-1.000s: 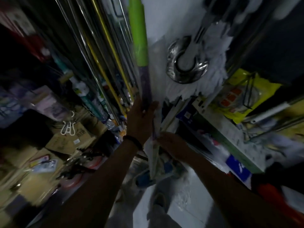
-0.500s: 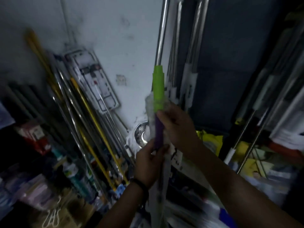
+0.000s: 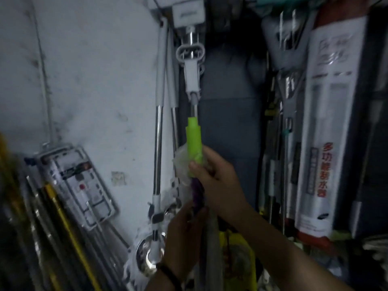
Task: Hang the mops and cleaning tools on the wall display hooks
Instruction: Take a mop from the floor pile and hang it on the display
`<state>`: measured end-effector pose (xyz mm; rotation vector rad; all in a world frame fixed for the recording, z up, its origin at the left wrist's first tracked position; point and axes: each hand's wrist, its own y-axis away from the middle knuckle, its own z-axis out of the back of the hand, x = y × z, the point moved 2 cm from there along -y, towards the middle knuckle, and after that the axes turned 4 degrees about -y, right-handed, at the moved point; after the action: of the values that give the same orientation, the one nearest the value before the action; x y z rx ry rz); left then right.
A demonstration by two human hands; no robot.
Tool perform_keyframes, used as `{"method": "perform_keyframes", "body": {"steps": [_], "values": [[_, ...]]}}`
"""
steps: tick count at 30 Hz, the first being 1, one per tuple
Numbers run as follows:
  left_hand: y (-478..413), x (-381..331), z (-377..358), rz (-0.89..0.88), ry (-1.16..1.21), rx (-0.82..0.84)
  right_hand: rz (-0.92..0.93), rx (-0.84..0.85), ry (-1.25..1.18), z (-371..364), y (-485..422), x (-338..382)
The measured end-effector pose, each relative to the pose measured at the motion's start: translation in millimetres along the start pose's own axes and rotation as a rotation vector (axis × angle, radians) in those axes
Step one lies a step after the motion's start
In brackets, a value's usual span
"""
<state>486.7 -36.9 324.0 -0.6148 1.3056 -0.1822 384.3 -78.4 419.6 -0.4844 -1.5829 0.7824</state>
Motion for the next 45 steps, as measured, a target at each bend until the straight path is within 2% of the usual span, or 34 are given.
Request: {"method": "perform_keyframes", "body": {"steps": [3, 6, 9, 16, 21, 26, 30, 36, 45], "values": [[-27, -31, 0, -0.125, 0.065, 0.001, 0.053, -0.037, 0.015, 7, -22, 26], [-59, -55, -1, -0.115, 0.176, 0.058, 0.069, -0.072, 0.001, 12, -46, 45], [-88, -78, -4, -0.239, 0.017, 0.064, 0.084, -0.115, 0.049, 21, -73, 63], [-143, -135, -26, -0.395, 0.040, 0.050, 0.104, -0.248, 0.230, 49, -147, 103], [-186, -163, -52, -0.364, 0.102, 0.073, 0.145, -0.370, 0.431, 69, -187, 121], [-227, -188, -73, -0.366, 0.134, 0.088, 0.199, -0.384, 0.471, 81, -230, 134], [-260, -208, -91, -0.322, 0.148, 0.118, 0.270, -0.456, 0.607, 97, -258, 148], [-293, -232, -118, -0.260, 0.294, 0.140, 0.283, -0.499, 0.624, 116, -302, 149], [-328, -222, -143, -0.212, 0.356, 0.162, 0.211, -0.504, 0.666, 136, -342, 127]]}}
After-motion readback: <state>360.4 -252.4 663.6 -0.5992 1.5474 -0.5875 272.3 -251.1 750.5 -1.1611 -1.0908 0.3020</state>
